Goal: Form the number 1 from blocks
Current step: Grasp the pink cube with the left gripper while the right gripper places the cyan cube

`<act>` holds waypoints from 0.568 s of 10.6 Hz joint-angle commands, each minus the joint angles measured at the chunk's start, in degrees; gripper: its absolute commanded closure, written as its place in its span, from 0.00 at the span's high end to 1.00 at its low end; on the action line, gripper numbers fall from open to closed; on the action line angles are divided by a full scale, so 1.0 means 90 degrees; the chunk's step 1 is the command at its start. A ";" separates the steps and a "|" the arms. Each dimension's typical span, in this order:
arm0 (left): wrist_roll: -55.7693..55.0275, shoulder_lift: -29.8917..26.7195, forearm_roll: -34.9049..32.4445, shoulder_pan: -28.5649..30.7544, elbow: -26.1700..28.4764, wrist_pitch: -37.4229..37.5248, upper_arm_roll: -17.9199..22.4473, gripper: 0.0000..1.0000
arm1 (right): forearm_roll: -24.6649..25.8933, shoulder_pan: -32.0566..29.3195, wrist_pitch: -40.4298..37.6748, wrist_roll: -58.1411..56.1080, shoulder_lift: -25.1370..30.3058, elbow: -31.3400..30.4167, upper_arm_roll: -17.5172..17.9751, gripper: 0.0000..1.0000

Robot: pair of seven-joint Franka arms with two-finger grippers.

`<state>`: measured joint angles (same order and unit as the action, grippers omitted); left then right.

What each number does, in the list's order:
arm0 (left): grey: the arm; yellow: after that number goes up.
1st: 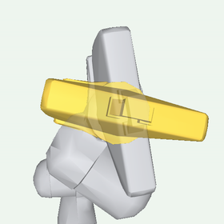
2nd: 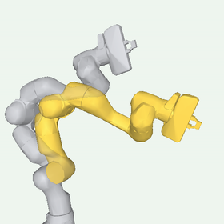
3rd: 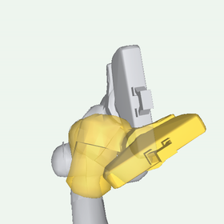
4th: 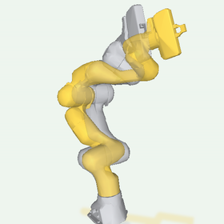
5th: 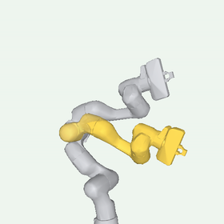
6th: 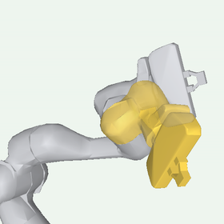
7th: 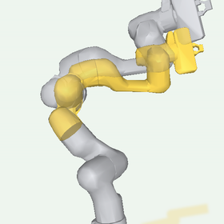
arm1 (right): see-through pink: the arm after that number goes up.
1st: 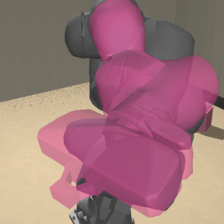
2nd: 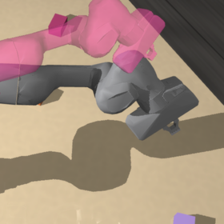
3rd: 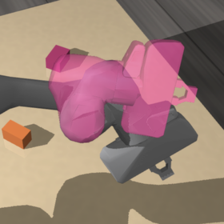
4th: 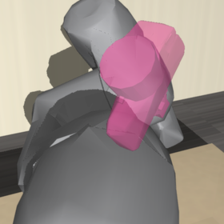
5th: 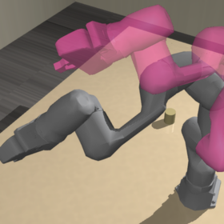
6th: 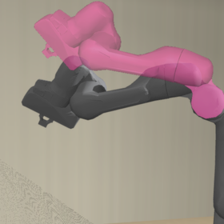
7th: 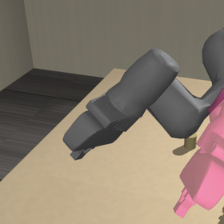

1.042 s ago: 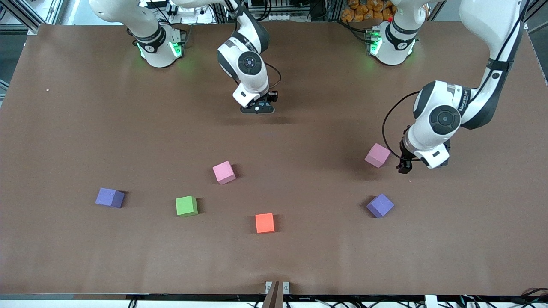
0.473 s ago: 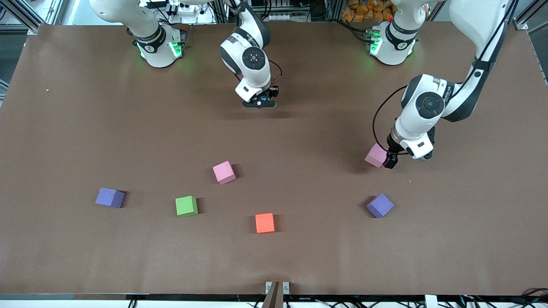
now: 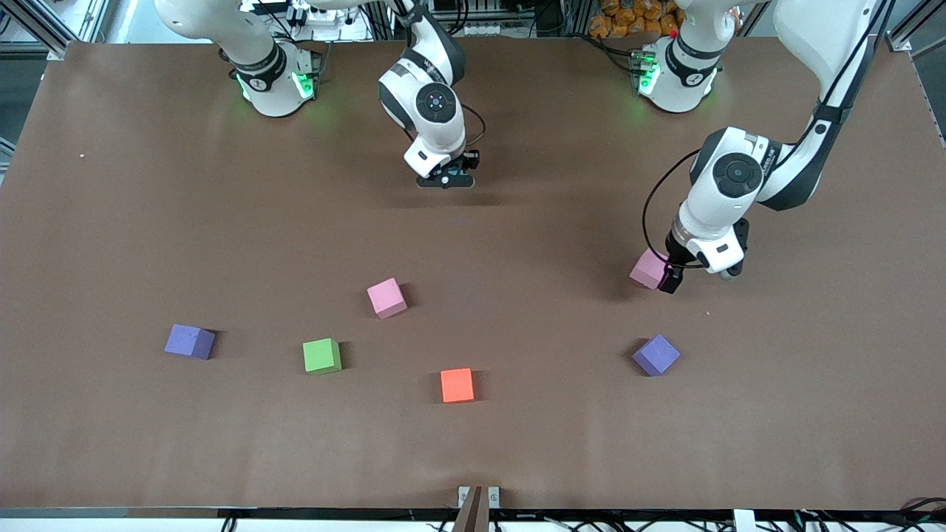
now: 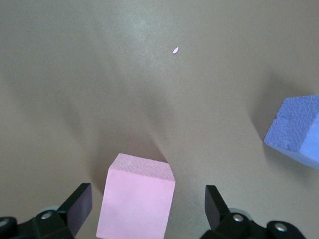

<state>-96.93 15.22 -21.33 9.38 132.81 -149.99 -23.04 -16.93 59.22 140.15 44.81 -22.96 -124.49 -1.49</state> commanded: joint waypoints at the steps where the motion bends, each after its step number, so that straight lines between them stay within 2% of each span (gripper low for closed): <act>1: 0.0756 0.0299 -0.0247 0.0022 0.0078 -0.0131 -0.0058 1.00 | -0.0043 -0.0047 0.0044 0.0051 0.0129 -0.0249 -0.0010 0.88; 2: 0.0837 0.0359 -0.0247 -0.0026 0.0078 -0.0131 -0.0058 1.00 | -0.0043 -0.0047 0.0044 0.0051 0.0197 -0.0278 -0.0010 1.00; 6: 0.0838 0.0379 -0.0237 -0.0017 0.0068 -0.0121 -0.0087 1.00 | -0.0024 -0.0592 -0.0102 0.0012 0.0879 -0.0327 -0.0010 1.00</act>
<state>-89.80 18.84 -22.15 8.91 133.41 -150.63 -23.52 -16.92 57.10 140.30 44.81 -20.47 -125.18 -2.00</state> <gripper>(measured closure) 0.000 0.000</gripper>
